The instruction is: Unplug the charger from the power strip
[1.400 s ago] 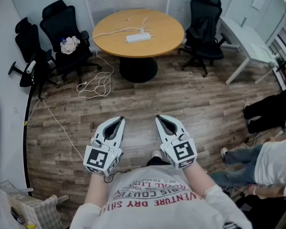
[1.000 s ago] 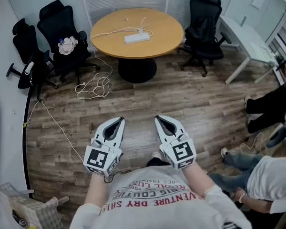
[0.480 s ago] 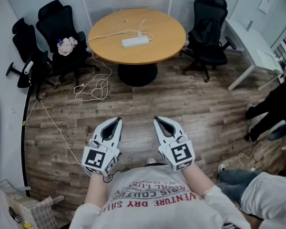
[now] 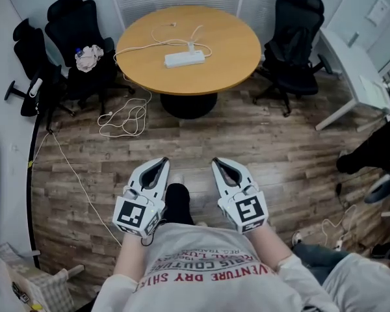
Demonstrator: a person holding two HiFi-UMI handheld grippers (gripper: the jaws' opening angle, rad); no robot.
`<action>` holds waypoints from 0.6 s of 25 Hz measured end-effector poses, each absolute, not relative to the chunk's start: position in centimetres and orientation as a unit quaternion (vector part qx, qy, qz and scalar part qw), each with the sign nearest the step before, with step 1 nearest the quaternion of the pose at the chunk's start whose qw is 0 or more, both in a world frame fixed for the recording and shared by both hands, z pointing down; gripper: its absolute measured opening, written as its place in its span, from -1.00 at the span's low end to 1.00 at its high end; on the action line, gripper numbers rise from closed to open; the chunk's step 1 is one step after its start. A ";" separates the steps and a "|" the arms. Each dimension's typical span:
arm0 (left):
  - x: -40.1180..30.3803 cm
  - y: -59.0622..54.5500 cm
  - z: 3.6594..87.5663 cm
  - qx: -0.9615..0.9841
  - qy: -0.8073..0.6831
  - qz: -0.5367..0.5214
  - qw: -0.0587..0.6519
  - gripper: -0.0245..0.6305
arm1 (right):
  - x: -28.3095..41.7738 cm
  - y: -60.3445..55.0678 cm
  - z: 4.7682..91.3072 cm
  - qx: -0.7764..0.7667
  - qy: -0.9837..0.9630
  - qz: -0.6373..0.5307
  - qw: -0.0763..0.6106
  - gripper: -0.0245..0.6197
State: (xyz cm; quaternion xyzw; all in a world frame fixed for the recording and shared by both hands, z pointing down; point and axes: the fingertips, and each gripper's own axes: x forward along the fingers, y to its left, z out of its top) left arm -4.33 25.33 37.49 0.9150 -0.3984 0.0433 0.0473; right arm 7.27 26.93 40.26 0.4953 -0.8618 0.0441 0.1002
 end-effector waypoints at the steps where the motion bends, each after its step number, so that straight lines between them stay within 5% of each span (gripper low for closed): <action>1: -4.3 23.9 37.9 0.916 -0.396 0.044 0.050 -0.84 | 7.2 25.6 40.6 0.496 -0.861 0.045 0.103 -0.84; 15: -6.6 -4.6 37.9 0.931 -0.359 0.036 0.050 -0.84 | 6.0 -0.7 41.0 0.539 -0.832 0.060 0.120 -0.84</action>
